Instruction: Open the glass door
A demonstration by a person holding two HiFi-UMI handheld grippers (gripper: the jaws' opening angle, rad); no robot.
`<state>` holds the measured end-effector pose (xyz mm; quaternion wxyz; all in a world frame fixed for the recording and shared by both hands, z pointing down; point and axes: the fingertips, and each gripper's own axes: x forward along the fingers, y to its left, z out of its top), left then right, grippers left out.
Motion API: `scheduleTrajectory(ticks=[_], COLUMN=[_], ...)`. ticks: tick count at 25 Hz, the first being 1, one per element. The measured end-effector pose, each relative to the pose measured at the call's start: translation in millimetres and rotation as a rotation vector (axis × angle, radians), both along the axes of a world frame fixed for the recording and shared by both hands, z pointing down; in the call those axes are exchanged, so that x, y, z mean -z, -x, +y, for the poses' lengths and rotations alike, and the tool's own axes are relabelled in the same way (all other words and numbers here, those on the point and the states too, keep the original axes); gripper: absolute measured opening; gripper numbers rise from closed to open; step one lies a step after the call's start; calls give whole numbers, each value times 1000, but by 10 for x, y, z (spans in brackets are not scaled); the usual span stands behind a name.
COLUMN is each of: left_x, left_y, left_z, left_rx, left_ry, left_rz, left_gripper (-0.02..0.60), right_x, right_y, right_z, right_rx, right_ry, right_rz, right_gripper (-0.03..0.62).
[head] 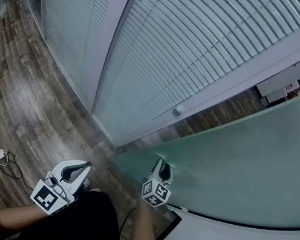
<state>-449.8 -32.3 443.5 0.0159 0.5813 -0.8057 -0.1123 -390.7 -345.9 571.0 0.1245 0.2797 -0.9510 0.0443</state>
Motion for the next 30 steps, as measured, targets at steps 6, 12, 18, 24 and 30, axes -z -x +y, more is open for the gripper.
scheduleTrajectory(ticks=[6, 12, 18, 24, 30], left_x=[-89, -4, 54, 166, 127], left_y=[-137, -272, -583, -979, -1262], left_z=[-87, -145, -77, 30, 297], left_rx=[-84, -133, -162, -190, -165], left_ry=[8, -44, -52, -61, -35], left_rz=[38, 0, -12, -42, -37], left_gripper=[0, 0, 0, 0, 0], right_x=[58, -6, 18, 73, 68], right_y=[-204, -409, -665, -877, -1169], right_z=[295, 588, 907, 1145, 1398], right_rx=[15, 37, 31, 68, 93], right_ry=[-9, -15, -10, 8, 14], right_rz=[-8, -3, -21, -8, 2], right_gripper=[109, 109, 109, 110, 112])
